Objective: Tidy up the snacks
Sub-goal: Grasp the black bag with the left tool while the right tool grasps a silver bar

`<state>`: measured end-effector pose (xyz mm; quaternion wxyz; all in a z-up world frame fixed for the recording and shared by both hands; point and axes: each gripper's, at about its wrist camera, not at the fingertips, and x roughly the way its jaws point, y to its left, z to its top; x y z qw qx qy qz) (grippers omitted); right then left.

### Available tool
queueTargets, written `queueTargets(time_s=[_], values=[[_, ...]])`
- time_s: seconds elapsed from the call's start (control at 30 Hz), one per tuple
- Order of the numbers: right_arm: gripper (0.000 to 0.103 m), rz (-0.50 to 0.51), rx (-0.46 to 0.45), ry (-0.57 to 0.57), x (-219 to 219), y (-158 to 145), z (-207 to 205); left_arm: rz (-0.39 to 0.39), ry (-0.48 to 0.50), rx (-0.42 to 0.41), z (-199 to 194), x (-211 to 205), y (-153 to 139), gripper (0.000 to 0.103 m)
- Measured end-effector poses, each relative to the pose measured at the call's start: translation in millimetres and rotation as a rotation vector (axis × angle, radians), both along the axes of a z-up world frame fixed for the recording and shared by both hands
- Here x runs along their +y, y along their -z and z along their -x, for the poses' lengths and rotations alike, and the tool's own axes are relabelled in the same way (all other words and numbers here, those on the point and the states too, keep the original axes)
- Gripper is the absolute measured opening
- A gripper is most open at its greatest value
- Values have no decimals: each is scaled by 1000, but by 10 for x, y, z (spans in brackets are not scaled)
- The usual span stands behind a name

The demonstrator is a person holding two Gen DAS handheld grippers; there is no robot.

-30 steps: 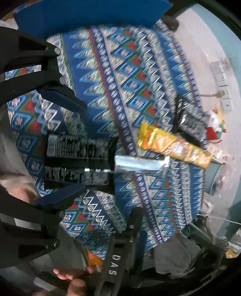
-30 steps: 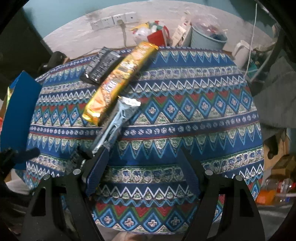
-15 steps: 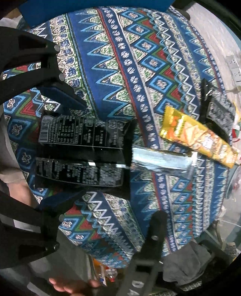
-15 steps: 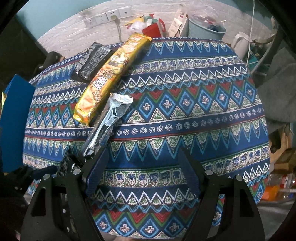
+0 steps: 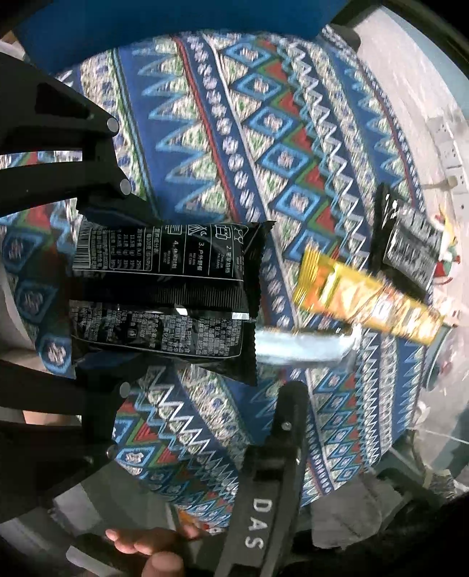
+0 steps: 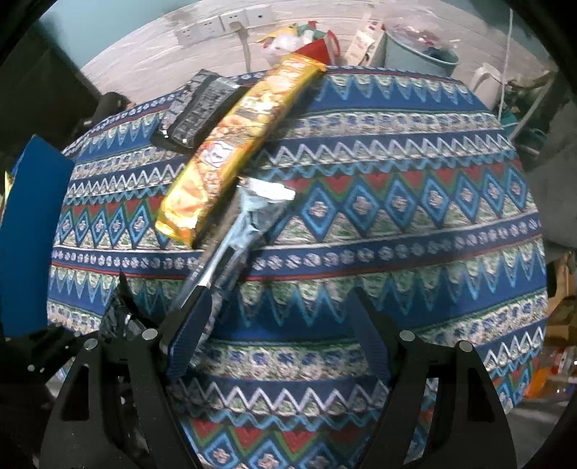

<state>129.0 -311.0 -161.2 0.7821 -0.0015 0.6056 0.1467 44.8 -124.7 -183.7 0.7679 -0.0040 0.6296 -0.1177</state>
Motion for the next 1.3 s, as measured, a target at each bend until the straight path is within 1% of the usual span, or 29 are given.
queueTargets(time_s=[0.13, 0.3, 0.57, 0.6, 0.63, 0.67, 0.73, 0.77, 0.8, 0.83, 0.9, 1.03, 1.3], values=[[77, -18, -1, -8, 141, 53, -43, -34, -33, -15, -18, 144, -20, 57], [77, -11, -5, 1, 282, 162, -135, -44, -87, -12, -37, 356, -36, 57], [76, 12, 0, 7, 443, 328, -205, -53, -127, -24, -46, 570, -95, 57], [74, 17, -1, 4, 461, 342, -207, -54, -130, -23, -52, 580, -96, 57], [69, 22, -3, -2, 488, 362, -208, -54, -132, -23, -44, 613, -107, 57], [66, 28, -1, -10, 526, 387, -209, -52, -133, -23, -46, 627, -113, 57], [56, 38, 6, -33, 567, 438, -199, -53, -134, -24, -52, 619, -125, 57], [53, 64, -10, -57, 605, 447, -175, -54, -134, -24, -52, 609, -132, 57], [41, 91, -23, -85, 647, 451, -156, -54, -134, -24, -76, 558, -125, 57], [33, 118, -36, -111, 683, 454, -132, -54, -133, -25, -84, 537, -134, 57], [29, 136, -45, -129, 710, 464, -83, -55, -131, -28, -100, 509, -154, 57], [27, 152, -61, -141, 637, 419, 2, -53, -130, -43, -133, 486, -222, 57], [27, 124, -121, -133, 463, 37, 151, -61, -131, -89, -129, 531, -411, 57]])
